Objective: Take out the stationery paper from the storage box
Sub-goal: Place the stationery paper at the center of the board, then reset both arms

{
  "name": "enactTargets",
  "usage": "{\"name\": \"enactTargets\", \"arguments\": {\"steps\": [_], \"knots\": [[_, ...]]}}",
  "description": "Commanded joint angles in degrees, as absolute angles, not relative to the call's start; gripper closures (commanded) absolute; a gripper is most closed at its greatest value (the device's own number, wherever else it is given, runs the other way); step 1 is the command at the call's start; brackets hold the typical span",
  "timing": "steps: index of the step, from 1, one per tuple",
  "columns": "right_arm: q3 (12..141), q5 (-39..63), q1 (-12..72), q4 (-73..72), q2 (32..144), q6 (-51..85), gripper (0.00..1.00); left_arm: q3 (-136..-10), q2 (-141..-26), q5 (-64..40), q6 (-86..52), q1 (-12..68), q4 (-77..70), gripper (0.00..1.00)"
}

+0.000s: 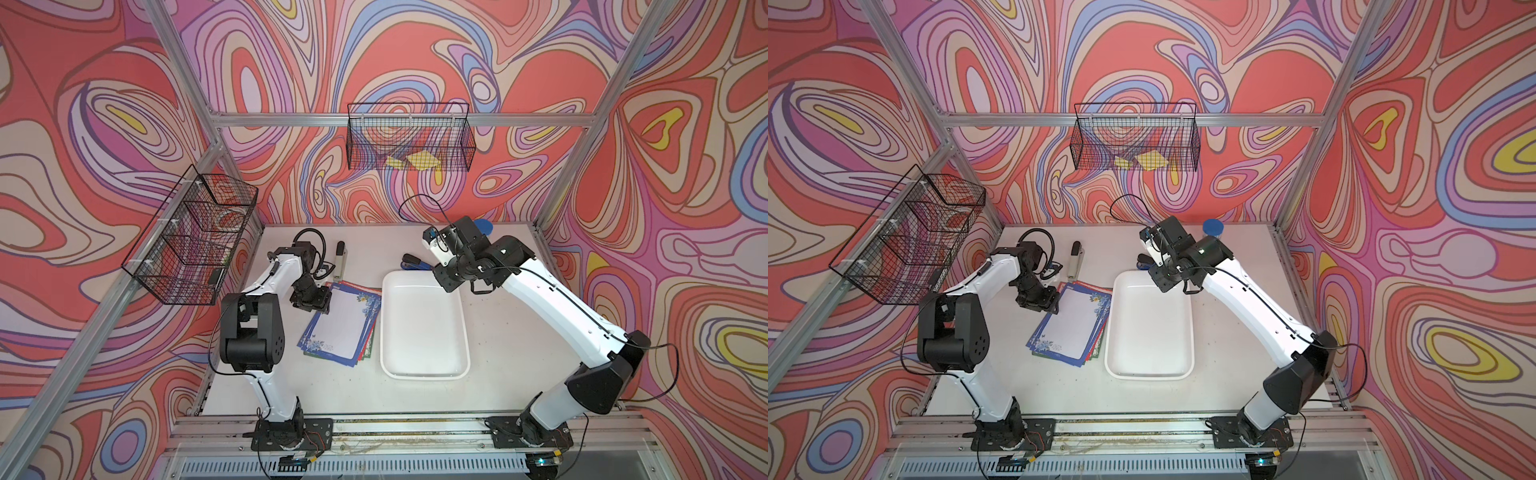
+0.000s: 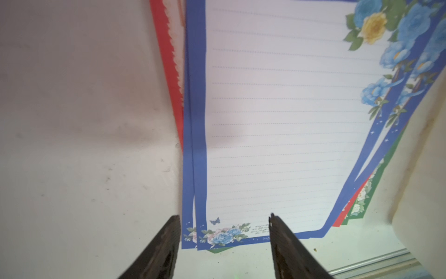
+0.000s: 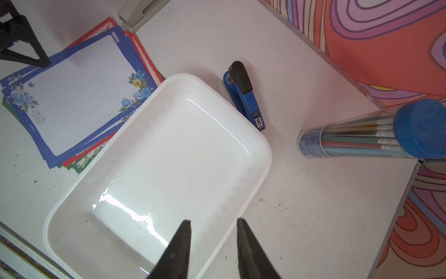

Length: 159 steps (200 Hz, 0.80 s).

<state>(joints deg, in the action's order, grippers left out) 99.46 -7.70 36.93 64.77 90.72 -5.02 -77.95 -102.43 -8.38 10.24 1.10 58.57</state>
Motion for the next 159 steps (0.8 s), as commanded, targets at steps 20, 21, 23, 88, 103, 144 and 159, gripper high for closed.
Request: {"name": "enactTargets", "arguments": {"steps": [20,21,23,88,103,144,159], "knots": [[100.21,-12.08,37.27,62.8,89.96,-4.75,0.64,-74.91,-93.83,-5.11,9.19,0.11,51.04,0.35],[100.12,-12.24,37.27,62.65,89.89,-4.7,0.64,-74.81,-93.45,-5.02,9.12,0.1,50.57,0.35],[100.0,-12.62,37.27,62.27,89.66,-4.67,0.64,-74.43,-92.95,-4.95,8.96,0.09,49.82,0.35],[76.78,-32.46,31.97,26.18,73.45,-0.53,0.55,-42.79,-66.81,1.63,-1.29,0.03,-1.11,0.29],[69.11,-30.81,26.86,17.53,68.95,2.44,0.54,-35.09,-63.09,5.5,-3.21,0.09,-12.05,0.26],[48.11,-29.19,15.99,-3.72,67.76,3.65,0.48,-22.83,-62.23,11.99,-6.41,0.09,-23.25,0.26],[40.99,-28.66,13.43,-14.3,69.59,2.5,0.48,-20.01,-64.78,12.7,-7.48,0.13,-27.47,0.26]]}}
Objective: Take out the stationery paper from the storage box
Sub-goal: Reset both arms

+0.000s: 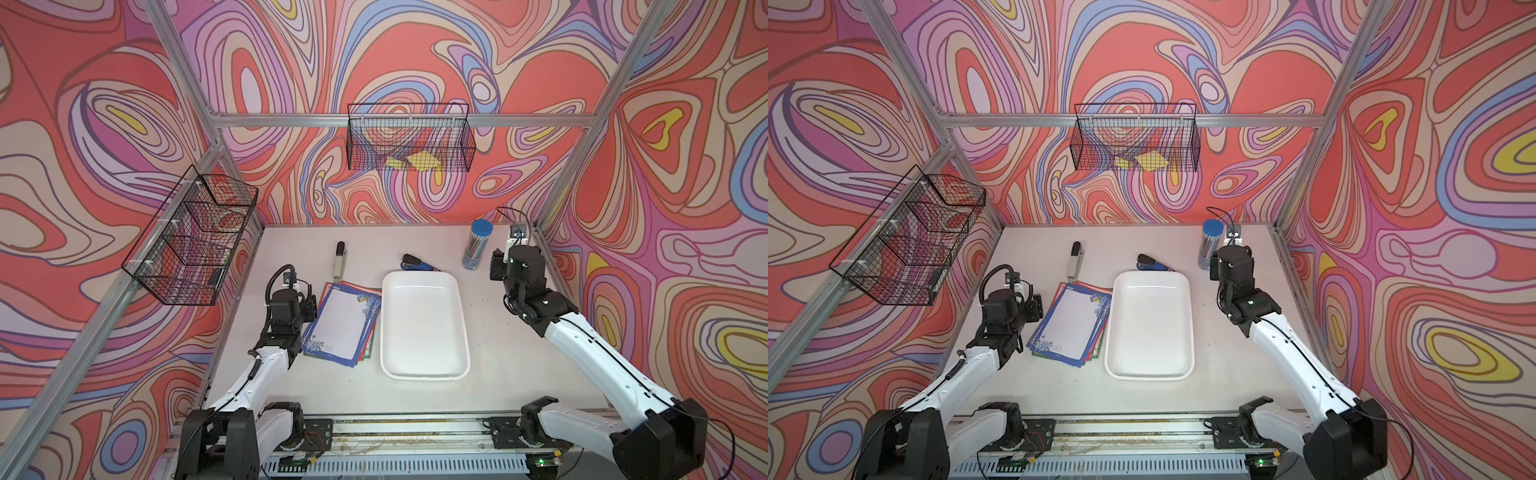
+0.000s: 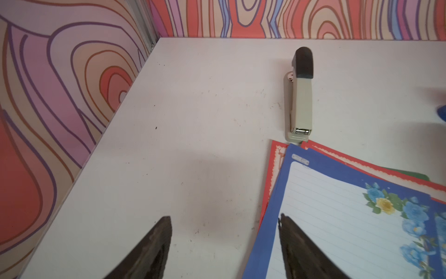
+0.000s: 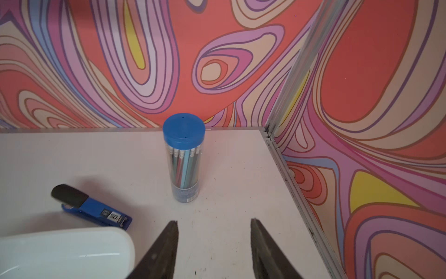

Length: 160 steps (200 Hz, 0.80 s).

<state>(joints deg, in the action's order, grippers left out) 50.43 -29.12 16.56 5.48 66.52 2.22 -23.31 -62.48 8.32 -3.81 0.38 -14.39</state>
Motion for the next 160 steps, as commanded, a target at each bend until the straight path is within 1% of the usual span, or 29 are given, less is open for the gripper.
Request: {"name": "enactTargets", "arguments": {"steps": [1,22,38,49,59,71,86,96,112,119,127,130,135,140,146,151,157,160], "knots": [[40.58,-28.65,13.31,-14.97,69.73,2.44,0.48,-19.85,-65.0,12.72,-7.52,0.11,-27.8,0.26],[33.56,-29.12,10.99,-27.04,73.23,2.11,0.48,-16.91,-69.46,10.79,-8.11,0.09,-36.32,0.26],[29.12,-29.24,9.65,-36.34,76.13,2.07,0.48,-17.3,-70.46,7.52,-6.31,0.09,-37.71,0.26],[25.77,-27.75,8.26,-43.85,78.92,2.14,0.48,-16.51,-72.15,6.91,-4.91,0.09,-42.31,0.25],[23.2,-26.33,6.65,-51.26,82.77,2.27,0.48,-16.88,-72.97,6.31,-3.95,0.02,-42.72,0.25],[21.61,-24.78,4.85,-56.96,87.48,3.55,0.47,-16.93,-74.19,3.96,-2.44,0.02,-45.14,0.25],[19.14,-20.08,2.73,-67.06,93.48,3.98,0.47,-15.02,-78.1,0.72,-1.25,-0.07,-54.11,0.25],[19.03,-15.0,2.23,-64.45,92.75,3.94,0.47,-13.97,-82.51,-1.32,-0.65,-0.35,-59.96,0.25],[18.22,-10.02,1.99,-70.1,96.67,1.94,0.47,-12.1,-90.28,-4.72,0.3,-0.35,-72.59,0.24],[17.93,-9.81,1.96,-74.65,99.06,0.83,0.46,-11.75,-88.98,-4.0,-0.13,-0.42,-70.16,0.24],[18.8,-9.08,1.58,-69.01,97.21,1.88,0.45,-12.82,-86.18,-1.17,-1.11,-0.44,-64.0,0.22],[19.58,-9.32,1.36,-66.81,96.7,2.37,0.45,-13.36,-85.84,0.17,-1.72,-0.44,-62.45,0.2],[21.2,-10.55,1.07,-64.55,97.0,3.17,0.44,-14.21,-86.27,3.37,-2.84,-0.44,-62.07,0.11],[23.31,-12.64,1.01,-61.84,97.69,3.75,0.43,-14.74,-87.47,6.27,-4.09,-0.44,-63.02,0.03],[26.11,-14.02,1.0,-55.11,97.24,4.44,0.41,-15.3,-88.63,9.56,-4.96,-0.44,-63.55,0.01],[26.1,-14.47,1.21,-55.26,96.94,4.03,0.31,-15.5,-88.1,8.97,-4.8,-0.36,-61.98,0.01],[25.36,-13.98,1.23,-58.03,97.72,4.03,0.25,-16.36,-87.01,8.67,-5.2,-0.35,-58.36,0.01],[25.52,-14.05,1.23,-57.56,97.7,3.96,0.15,-16.95,-86.68,8.89,-5.26,-0.35,-56.92,0.01]]}}
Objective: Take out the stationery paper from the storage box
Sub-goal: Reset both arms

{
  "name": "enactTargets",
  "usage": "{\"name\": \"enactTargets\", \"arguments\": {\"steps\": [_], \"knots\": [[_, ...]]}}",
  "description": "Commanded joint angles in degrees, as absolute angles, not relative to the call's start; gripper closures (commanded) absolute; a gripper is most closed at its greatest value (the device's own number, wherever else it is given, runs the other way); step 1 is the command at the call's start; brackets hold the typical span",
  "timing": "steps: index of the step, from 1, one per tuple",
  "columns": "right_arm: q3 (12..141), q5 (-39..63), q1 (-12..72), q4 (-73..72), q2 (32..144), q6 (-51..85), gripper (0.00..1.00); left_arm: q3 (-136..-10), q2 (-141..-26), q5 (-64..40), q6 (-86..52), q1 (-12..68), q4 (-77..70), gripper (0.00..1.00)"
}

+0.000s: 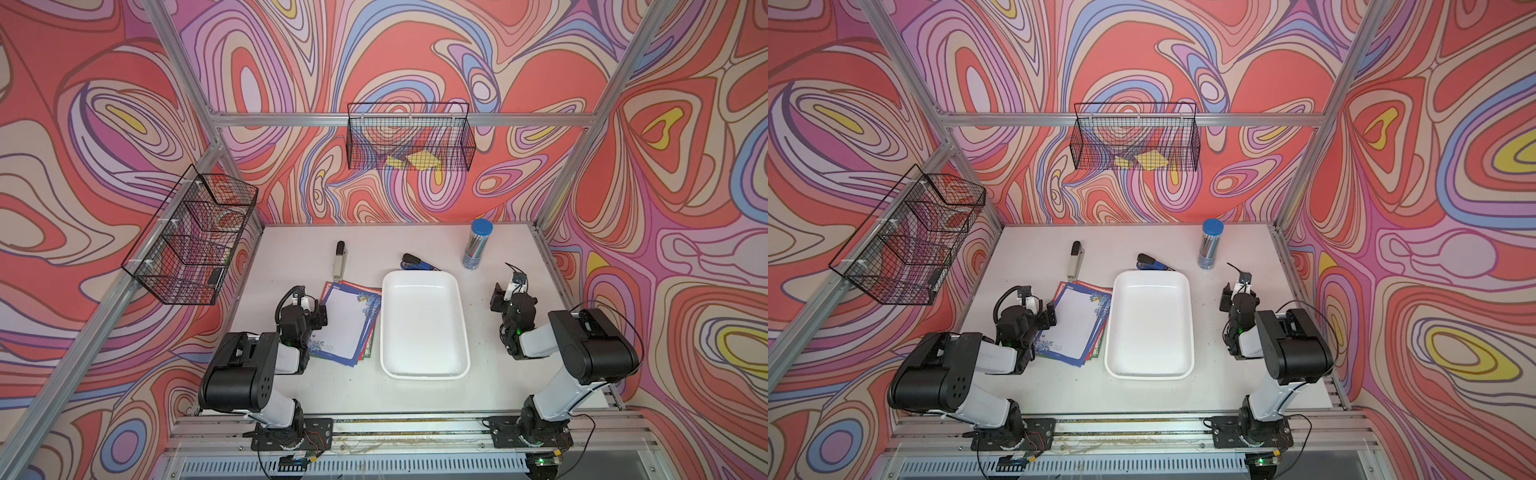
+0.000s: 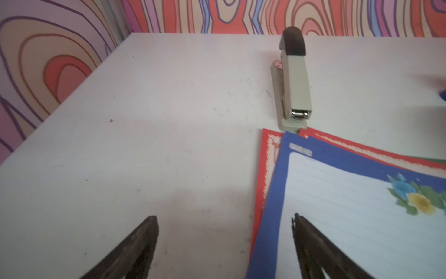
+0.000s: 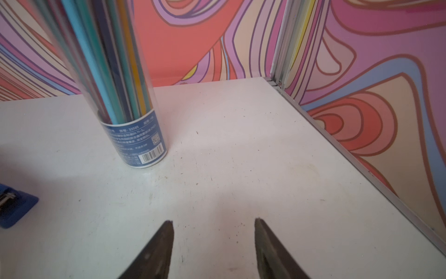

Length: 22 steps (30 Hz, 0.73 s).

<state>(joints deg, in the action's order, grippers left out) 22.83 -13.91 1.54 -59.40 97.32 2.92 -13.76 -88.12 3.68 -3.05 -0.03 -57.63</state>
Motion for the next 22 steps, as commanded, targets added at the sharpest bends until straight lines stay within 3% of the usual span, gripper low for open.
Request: {"name": "enactTargets", "arguments": {"steps": [1,2,6,9,22], "knots": [[25.59,-14.06,1.23,-57.26,97.63,4.0,0.1,-17.09,-86.63,8.89,-5.27,-0.35,-56.5,0.01],[25.76,-13.95,1.19,-56.36,97.3,4.06,0.02,-18.0,-86.99,8.72,-4.84,-0.27,-55.8,0.01],[25.59,-14.19,1.23,-57.61,97.63,3.79,0.02,-20.62,-87.69,6.98,-3.56,0.04,-51.56,0.01],[25.58,-14.18,1.23,-57.22,97.52,3.88,0.02,-20.35,-88.11,-6.19,1.65,0.09,-52.84,0.01],[25.53,-14.27,1.23,-57.38,97.38,3.78,0.02,-20.38,-87.95,3.49,-3.66,-0.91,-52.61,0.01]]}}
